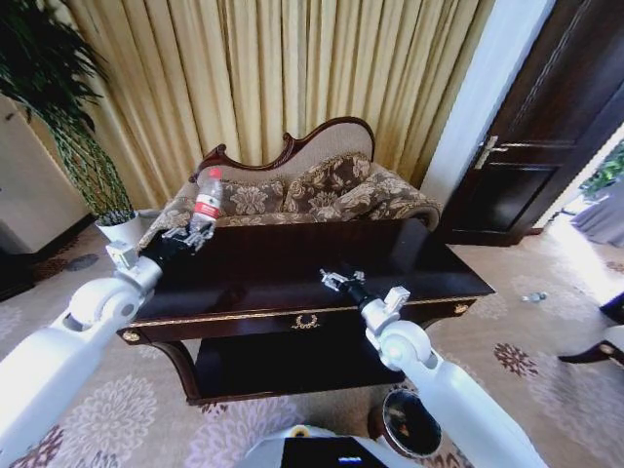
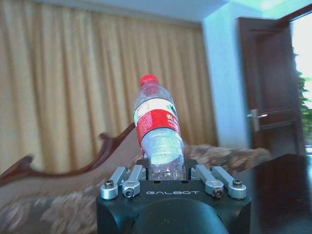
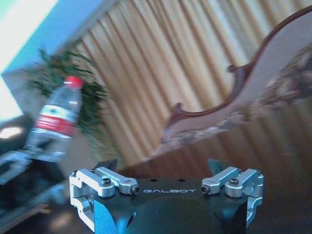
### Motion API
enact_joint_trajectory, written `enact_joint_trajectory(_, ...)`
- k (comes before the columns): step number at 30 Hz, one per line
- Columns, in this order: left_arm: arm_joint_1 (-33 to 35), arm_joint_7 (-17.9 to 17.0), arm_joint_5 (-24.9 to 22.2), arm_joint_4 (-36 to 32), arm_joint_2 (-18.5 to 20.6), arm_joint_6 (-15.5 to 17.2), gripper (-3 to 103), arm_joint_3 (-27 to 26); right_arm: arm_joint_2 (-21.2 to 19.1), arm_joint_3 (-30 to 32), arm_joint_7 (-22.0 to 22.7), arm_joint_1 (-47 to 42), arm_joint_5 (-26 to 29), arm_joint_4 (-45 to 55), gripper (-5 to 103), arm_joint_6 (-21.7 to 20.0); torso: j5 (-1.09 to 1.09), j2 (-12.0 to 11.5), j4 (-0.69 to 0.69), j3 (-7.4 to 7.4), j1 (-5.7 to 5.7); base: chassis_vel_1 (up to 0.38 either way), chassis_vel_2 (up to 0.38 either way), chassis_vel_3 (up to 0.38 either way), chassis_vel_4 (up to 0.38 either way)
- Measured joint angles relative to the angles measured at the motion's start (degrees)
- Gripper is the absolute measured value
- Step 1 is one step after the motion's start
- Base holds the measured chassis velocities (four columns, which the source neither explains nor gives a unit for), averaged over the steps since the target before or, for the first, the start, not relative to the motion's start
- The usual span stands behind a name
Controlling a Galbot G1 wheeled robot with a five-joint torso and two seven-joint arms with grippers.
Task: Move to the front of the table and place the trash on the table into the trash bin.
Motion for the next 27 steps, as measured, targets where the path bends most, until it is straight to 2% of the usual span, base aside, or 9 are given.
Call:
enact_joint_trajectory(2, -0.30, 0.13, 0.50, -0.79, 0.14, -0.12, 35, 0.54, -0.25, 0.00, -0.18, 0.16, 1.19, 0.94, 100, -0.11, -0.01, 0.00, 0.00, 0.00, 0.00, 0.000, 0.000, 0.000, 0.000)
enact_joint_trajectory(4, -1.12, 0.21, 1.76, -3.37, 0.54, -0.21, 35, 2.94, -1.26, 0.20, -0.30, 0.90, 5.15, 3.79, 100, -0.37, 0.00, 0.00, 0.00, 0.00, 0.00, 0.000, 0.000, 0.000, 0.000)
enact_joint_trajectory(8, -1.09, 0.42, 3.51, -5.92, 0.67, -0.27, 35, 5.70, -2.23, 1.29, -0.58, 1.45, 7.50, 5.23, 100, -0.48, 0.01, 0.00, 0.00, 0.00, 0.00, 0.000, 0.000, 0.000, 0.000)
enact_joint_trajectory(27, -2.89, 4.63, 9.96, -9.76, 2.21, -1.51, 35, 19.13, -1.36, 1.08, -1.67, 3.50, 9.66, 3.57, 100, -0.96, 0.01, -0.01, 0.01, 0.01, 0.00, 0.000, 0.000, 0.000, 0.000)
